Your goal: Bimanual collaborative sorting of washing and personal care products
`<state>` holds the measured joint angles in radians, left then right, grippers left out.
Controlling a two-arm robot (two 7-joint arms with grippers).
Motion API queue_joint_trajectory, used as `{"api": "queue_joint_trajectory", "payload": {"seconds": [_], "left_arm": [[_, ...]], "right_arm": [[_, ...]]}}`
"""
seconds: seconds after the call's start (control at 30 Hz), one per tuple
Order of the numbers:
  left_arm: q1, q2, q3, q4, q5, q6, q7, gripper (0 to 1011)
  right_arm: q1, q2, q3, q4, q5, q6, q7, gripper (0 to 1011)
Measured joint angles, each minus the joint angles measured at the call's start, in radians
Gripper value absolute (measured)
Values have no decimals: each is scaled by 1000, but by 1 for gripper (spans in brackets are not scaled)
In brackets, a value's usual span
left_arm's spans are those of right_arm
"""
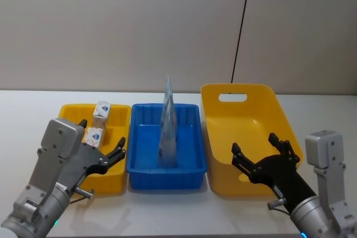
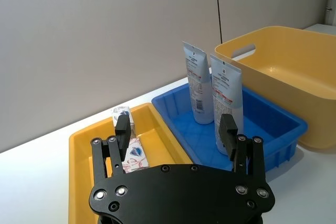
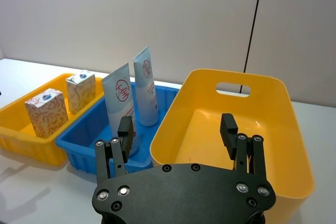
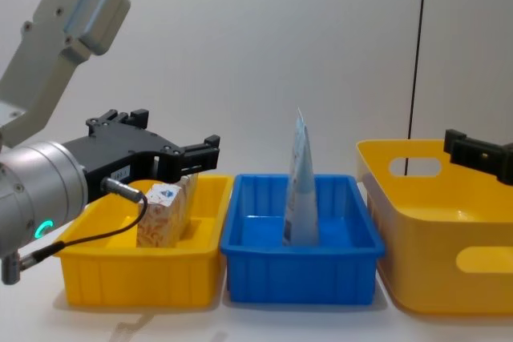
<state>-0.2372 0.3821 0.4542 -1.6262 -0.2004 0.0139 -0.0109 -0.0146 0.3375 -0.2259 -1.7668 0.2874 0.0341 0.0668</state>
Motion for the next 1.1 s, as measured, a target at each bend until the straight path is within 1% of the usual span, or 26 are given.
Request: {"api": "queue_joint_trajectory", "payload": {"seconds": [1.1], "left_arm": [[0, 0, 0, 0, 0, 0, 0, 1001]], "right_arm": [[0, 0, 0, 0, 0, 0, 0, 1000]]}}
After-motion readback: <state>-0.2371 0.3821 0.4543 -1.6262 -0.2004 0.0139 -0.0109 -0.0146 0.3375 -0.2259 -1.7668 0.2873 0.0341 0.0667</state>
